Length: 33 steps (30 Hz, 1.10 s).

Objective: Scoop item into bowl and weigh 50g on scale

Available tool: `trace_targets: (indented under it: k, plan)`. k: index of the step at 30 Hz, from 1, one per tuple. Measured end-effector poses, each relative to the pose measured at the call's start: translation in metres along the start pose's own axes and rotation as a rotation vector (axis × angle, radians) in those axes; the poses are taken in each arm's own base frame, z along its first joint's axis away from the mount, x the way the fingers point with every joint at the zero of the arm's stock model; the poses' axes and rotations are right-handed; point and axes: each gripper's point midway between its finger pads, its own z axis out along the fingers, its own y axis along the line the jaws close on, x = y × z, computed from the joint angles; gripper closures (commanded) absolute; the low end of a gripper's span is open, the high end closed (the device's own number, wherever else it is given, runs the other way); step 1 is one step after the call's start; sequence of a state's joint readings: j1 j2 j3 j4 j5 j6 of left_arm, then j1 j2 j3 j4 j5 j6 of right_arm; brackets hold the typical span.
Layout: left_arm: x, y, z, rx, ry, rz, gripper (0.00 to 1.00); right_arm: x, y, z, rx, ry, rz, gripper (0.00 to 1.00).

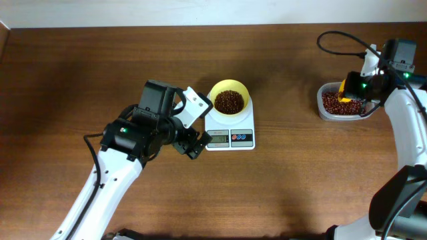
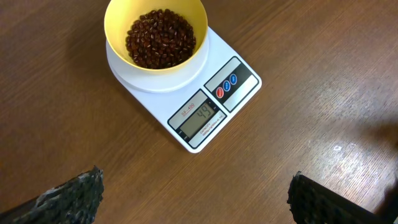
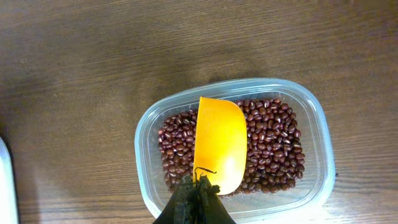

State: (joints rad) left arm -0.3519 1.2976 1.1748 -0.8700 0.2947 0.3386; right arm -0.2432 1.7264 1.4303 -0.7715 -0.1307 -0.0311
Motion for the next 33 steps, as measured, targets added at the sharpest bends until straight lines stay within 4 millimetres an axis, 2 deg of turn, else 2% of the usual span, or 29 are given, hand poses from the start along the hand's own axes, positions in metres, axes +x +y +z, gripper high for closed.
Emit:
trace_targets:
  k: [19, 29, 33]
  plan:
    - [0.000, 0.000, 0.000, 0.000, 0.000, 0.000, 0.01, 0.010, 0.001, 0.000, 0.006, 0.043, -0.037, 0.96]
    - [0.000, 0.000, 0.000, 0.000, 0.000, 0.000, 0.01, 0.007, 0.003, 0.000, 0.003, 0.030, -0.043, 0.96]
    - [0.000, 0.000, 0.000, 0.000, 0.000, 0.000, 0.01, 0.008, 0.012, 0.000, -0.046, 0.032, -0.042, 0.96]
